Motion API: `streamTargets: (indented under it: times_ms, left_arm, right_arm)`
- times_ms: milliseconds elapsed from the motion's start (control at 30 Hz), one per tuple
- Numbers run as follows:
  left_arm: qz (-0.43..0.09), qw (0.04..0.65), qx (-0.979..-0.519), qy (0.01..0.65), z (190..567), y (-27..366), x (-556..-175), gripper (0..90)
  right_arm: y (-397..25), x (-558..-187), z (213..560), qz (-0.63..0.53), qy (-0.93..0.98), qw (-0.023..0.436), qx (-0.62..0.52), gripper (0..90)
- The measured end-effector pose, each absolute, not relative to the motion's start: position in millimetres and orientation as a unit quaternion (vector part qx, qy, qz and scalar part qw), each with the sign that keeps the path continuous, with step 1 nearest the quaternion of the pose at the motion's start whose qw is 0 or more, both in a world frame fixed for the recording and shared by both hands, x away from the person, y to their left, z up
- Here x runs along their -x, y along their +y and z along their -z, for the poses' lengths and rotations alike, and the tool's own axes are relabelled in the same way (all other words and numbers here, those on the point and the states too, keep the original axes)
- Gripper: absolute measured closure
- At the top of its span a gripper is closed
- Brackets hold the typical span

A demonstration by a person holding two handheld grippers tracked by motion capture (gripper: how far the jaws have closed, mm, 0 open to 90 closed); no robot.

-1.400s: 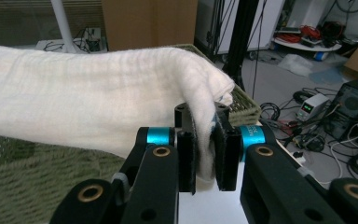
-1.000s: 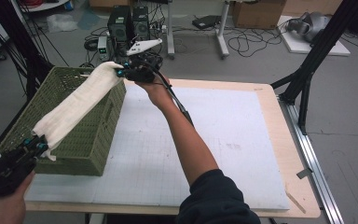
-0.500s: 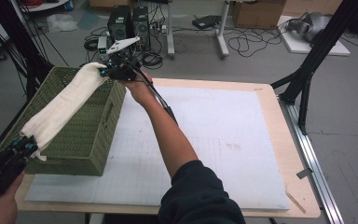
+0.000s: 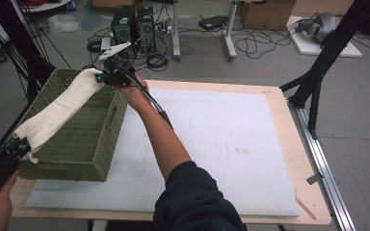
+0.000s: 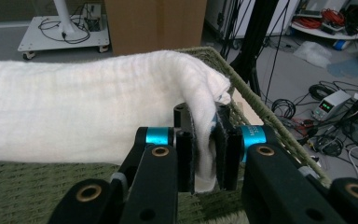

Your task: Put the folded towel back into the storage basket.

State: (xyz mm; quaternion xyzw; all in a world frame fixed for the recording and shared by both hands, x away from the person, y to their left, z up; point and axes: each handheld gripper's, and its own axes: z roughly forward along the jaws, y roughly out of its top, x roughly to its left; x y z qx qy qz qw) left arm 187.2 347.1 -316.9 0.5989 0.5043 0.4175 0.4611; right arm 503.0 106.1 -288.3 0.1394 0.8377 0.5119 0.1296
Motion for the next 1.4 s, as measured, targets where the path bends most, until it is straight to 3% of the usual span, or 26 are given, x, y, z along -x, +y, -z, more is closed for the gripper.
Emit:
streamTargets:
  times_ms: [33,67,100,133,467,600,800,1300,1400]
  left_arm:
    - [-0.418,0.456,-0.599,0.508,318.2,348.3,-189.2,83.6]
    - [-0.415,0.451,-0.597,0.517,319.7,349.6,-191.9,70.9]
    - [-0.418,0.445,-0.592,0.527,320.8,351.2,-194.5,54.1]
    - [-0.423,0.442,-0.579,0.539,321.5,352.3,-196.0,44.2]
    - [-0.449,0.465,-0.565,0.513,305.9,345.2,-189.0,37.3]
    - [-0.441,0.48,-0.565,0.507,304.2,333.3,-191.9,22.7]
    - [-0.392,0.525,-0.573,0.492,305.6,316.0,-204.6,20.8]
    - [-0.304,0.587,-0.621,0.422,312.4,245.6,-248.6,21.0]
    - [-0.288,0.594,-0.634,0.402,313.9,227.8,-256.4,20.9]
  right_arm:
    - [106.1,-503.0,288.3,-0.512,0.838,0.13,-0.139,78.0]
    - [111.3,-502.9,292.5,-0.5,0.842,0.145,-0.144,61.2]
    - [113.3,-503.7,295.2,-0.49,0.845,0.15,-0.15,54.5]
    - [114.1,-503.7,297.2,-0.484,0.848,0.152,-0.155,51.1]
    - [88.1,-499.2,284.9,-0.513,0.831,0.146,-0.157,46.4]
    - [54.4,-492.0,279.1,-0.533,0.819,0.136,-0.163,41.2]
    - [9.4,-479.3,278.8,-0.553,0.803,0.119,-0.187,25.8]
    - [-114.9,-433.6,281.4,-0.553,0.786,0.16,-0.226,17.3]
    - [-152.7,-416.6,286.6,-0.553,0.774,0.176,-0.253,11.7]
